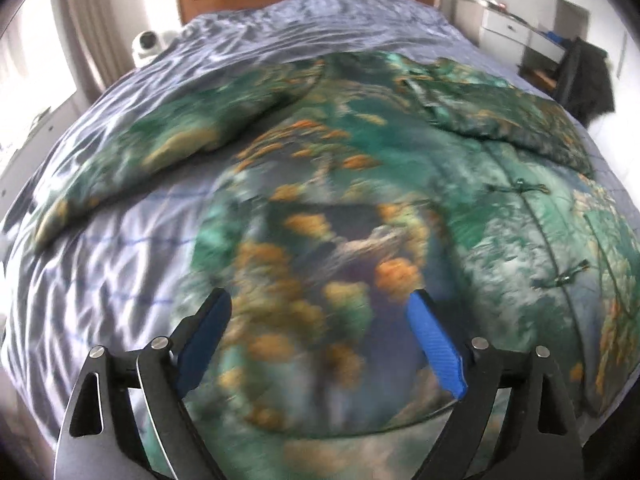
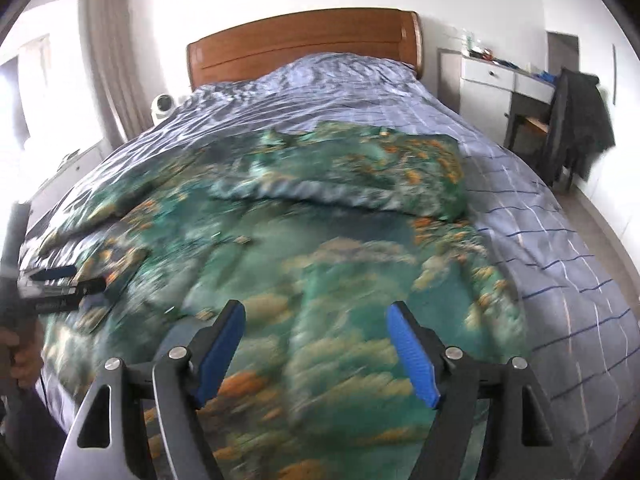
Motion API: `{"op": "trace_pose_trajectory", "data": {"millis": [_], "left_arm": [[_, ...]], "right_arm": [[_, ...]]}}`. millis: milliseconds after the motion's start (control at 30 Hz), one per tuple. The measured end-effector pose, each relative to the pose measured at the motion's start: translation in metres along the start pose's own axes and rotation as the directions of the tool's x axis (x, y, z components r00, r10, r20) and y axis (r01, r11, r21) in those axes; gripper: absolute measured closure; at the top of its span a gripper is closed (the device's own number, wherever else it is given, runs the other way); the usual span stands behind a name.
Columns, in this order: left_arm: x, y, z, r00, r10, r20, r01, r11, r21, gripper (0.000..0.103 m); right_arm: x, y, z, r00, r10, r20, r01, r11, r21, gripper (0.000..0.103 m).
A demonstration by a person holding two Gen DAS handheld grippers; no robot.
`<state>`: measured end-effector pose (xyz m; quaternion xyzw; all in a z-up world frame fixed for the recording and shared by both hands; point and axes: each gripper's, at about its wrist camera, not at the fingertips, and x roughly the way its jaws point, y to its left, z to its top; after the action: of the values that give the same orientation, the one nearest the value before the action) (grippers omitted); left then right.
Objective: Fold large clothes
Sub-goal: 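Grasp the other sleeve with the left tool and lift it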
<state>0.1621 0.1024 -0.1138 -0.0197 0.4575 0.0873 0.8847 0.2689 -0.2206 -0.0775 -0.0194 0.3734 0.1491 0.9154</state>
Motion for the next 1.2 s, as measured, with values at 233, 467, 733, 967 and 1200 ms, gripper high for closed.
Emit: {"op": "trace_pose_trajectory", "data": {"millis": [233, 467, 733, 967, 1200], "left_arm": [[0.01, 0.051, -0.017, 0.999, 0.009, -0.037, -0.015, 0.984, -0.176, 0.011], [0.027, 0.124, -0.01, 0.996, -0.086, -0.027, 0.064, 0.887, -0.458, 0.011], [0.05, 0.244, 0.024, 0.996, -0.029, 0.088, 0.085, 0.66, -0.746, 0.01], [0.102, 0.317, 0.037, 0.999, -0.037, 0.029, 0.042, 0.424, -0.905, 0.016], [0.097, 0.309, 0.05, 1.0, 0.008, 0.02, 0.014, 0.456, -0.89, 0.089]], "right_arm": [[-0.018, 0.03, -0.023, 1.0, 0.011, -0.005, -0.011, 0.998, -0.067, 0.028], [-0.026, 0.036, -0.039, 1.0, -0.012, -0.012, 0.011, 0.994, -0.109, 0.028], [-0.031, 0.035, -0.041, 1.0, -0.019, -0.013, 0.018, 0.993, -0.115, 0.028], [-0.028, 0.043, -0.044, 0.999, -0.008, -0.038, 0.003, 0.992, -0.128, 0.028], [-0.025, 0.05, -0.047, 0.999, 0.006, -0.053, -0.013, 0.989, -0.145, 0.028]]}}
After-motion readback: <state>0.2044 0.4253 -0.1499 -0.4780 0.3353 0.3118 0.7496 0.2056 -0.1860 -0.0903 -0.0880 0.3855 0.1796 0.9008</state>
